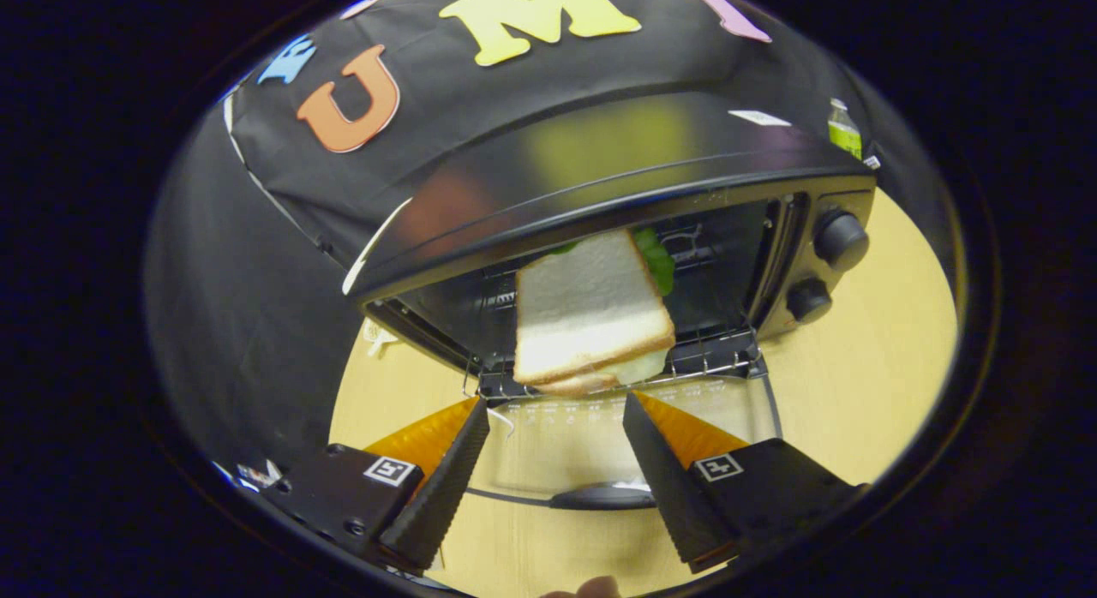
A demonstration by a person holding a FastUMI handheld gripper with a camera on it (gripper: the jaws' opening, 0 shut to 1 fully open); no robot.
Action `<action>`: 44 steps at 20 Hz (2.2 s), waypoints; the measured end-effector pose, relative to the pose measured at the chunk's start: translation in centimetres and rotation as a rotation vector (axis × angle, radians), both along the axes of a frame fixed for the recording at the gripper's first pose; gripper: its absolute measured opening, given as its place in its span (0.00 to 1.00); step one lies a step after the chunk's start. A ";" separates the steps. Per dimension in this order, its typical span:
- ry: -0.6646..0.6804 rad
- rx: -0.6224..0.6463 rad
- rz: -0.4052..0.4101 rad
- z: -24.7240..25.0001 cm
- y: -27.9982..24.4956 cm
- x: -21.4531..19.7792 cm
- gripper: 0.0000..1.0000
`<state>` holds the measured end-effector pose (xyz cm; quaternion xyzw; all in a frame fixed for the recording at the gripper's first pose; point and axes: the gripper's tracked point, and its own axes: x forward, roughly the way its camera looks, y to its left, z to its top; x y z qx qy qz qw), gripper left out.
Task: Open the toaster oven, put the food inside, and close the toaster oven door.
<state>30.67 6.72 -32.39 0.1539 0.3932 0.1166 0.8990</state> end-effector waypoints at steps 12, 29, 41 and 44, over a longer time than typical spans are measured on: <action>-0.210 -0.190 0.003 6.7 -1.7 -11.3 1.00; -0.076 -0.292 -0.111 -9.0 -3.4 -9.0 1.00; -0.115 -0.387 -0.145 -8.8 -3.1 -7.2 1.00; -0.108 -0.367 -0.153 -7.7 -2.9 -7.5 1.00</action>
